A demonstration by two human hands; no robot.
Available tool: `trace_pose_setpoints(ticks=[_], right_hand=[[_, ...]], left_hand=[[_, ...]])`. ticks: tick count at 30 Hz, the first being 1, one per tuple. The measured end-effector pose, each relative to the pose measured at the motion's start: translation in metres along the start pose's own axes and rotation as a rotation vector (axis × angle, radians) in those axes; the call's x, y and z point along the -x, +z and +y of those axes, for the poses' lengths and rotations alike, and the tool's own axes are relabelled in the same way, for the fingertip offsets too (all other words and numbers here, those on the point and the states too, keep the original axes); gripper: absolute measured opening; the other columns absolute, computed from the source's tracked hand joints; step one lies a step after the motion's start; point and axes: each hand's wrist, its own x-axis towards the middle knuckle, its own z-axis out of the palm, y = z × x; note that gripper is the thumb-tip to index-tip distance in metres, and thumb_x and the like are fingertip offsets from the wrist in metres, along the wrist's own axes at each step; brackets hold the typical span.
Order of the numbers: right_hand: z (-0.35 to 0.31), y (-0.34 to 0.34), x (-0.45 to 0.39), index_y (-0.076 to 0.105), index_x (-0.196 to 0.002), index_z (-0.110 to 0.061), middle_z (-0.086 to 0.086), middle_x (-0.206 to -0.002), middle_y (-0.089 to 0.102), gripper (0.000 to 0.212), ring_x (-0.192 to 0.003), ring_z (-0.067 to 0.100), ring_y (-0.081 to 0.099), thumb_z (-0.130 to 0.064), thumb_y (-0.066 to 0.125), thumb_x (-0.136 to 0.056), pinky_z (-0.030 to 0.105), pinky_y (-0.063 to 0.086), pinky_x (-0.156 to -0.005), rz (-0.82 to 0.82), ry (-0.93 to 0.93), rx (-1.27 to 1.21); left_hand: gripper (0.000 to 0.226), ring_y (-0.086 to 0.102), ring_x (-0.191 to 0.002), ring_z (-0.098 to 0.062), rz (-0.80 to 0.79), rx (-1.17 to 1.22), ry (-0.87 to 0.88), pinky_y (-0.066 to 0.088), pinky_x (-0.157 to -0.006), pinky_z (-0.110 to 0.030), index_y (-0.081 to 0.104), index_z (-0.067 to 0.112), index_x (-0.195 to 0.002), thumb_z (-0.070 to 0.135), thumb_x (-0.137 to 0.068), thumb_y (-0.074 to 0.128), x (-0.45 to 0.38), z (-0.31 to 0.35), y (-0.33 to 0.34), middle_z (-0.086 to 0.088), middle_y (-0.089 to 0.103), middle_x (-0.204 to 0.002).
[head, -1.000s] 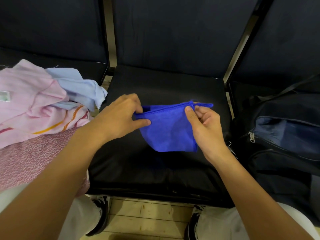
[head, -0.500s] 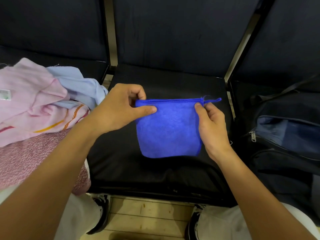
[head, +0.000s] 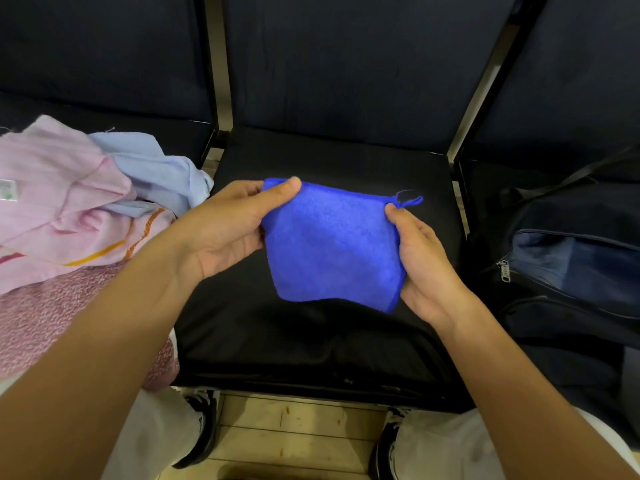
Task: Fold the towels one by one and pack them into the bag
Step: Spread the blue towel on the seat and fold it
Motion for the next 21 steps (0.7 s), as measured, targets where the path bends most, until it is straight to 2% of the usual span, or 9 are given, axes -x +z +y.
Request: trace_pose_setpoints(ticks=[4,6,9,11,14,17,19,21], right_hand=[[0.002,-0.002,-0.001,0.067,-0.110,-0.014,0.006,-0.097,0.075,0.034,-0.081,0.019,0.072,-0.039,0.044,-0.104,0.032,0.059,-0.070,-0.018,0.011,0.038],[0.002,-0.003,0.000,0.066,-0.108,-0.016,0.004,-0.093,0.075,0.033,-0.080,0.019,0.072,-0.041,0.044,-0.104,0.034,0.058,-0.071,-0.015,0.023,0.048],[0.003,-0.004,-0.002,0.067,-0.105,-0.016,0.004,-0.093,0.076,0.034,-0.083,0.021,0.073,-0.041,0.044,-0.104,0.037,0.060,-0.075,0.013,0.043,0.013],[0.004,-0.006,-0.005,0.068,-0.107,-0.017,0.003,-0.094,0.077,0.033,-0.086,0.022,0.074,-0.042,0.047,-0.103,0.039,0.060,-0.075,0.057,0.077,-0.024],[0.003,-0.011,-0.008,0.071,-0.115,-0.014,0.009,-0.098,0.076,0.041,-0.089,0.027,0.074,-0.047,0.055,-0.097,0.036,0.059,-0.074,0.017,0.209,-0.167],[0.001,-0.014,-0.007,0.071,-0.118,-0.011,0.011,-0.107,0.075,0.041,-0.097,0.027,0.073,-0.041,0.062,-0.092,0.033,0.059,-0.075,-0.130,0.240,-0.221],[-0.001,-0.014,-0.005,0.069,-0.123,-0.010,0.011,-0.115,0.073,0.037,-0.105,0.025,0.071,-0.033,0.060,-0.094,0.032,0.060,-0.080,-0.227,0.198,-0.181],[0.001,-0.012,-0.004,0.067,-0.124,-0.008,0.010,-0.116,0.072,0.032,-0.105,0.022,0.071,-0.023,0.056,-0.098,0.030,0.059,-0.082,-0.275,0.129,-0.130]], left_hand=[[0.027,0.070,-0.076,-0.010,0.078,0.022,-0.069,0.056,-0.068,-0.027,0.070,0.023,-0.095,0.044,-0.095,0.053,0.001,-0.002,0.011,0.003,0.073,-0.085],[0.027,0.071,-0.070,-0.010,0.138,0.074,-0.155,0.055,-0.062,-0.028,0.069,0.024,-0.093,0.048,-0.092,0.057,0.000,-0.005,0.017,0.003,0.074,-0.081],[0.031,0.074,-0.073,-0.015,0.150,0.291,-0.322,0.056,-0.060,-0.029,0.072,0.021,-0.096,0.049,-0.083,0.068,0.000,-0.008,0.021,-0.001,0.076,-0.087],[0.031,0.074,-0.082,-0.018,0.049,0.392,-0.346,0.059,-0.065,-0.032,0.074,0.019,-0.101,0.044,-0.083,0.069,0.001,-0.010,0.022,-0.003,0.076,-0.095],[0.031,0.070,-0.102,-0.020,-0.038,0.322,-0.297,0.058,-0.080,-0.035,0.067,0.015,-0.119,0.026,-0.091,0.063,-0.001,-0.017,0.022,-0.007,0.071,-0.115],[0.023,0.072,-0.096,-0.018,0.023,0.204,-0.232,0.058,-0.071,-0.033,0.067,0.019,-0.116,0.023,-0.096,0.058,-0.002,-0.018,0.023,-0.004,0.074,-0.107],[0.020,0.073,-0.090,-0.016,0.077,0.134,-0.194,0.056,-0.067,-0.031,0.068,0.021,-0.112,0.025,-0.097,0.056,-0.003,-0.018,0.022,-0.002,0.075,-0.102],[0.018,0.073,-0.084,-0.016,0.116,0.104,-0.159,0.055,-0.065,-0.030,0.068,0.021,-0.110,0.026,-0.098,0.056,-0.004,-0.017,0.020,-0.003,0.076,-0.097]])
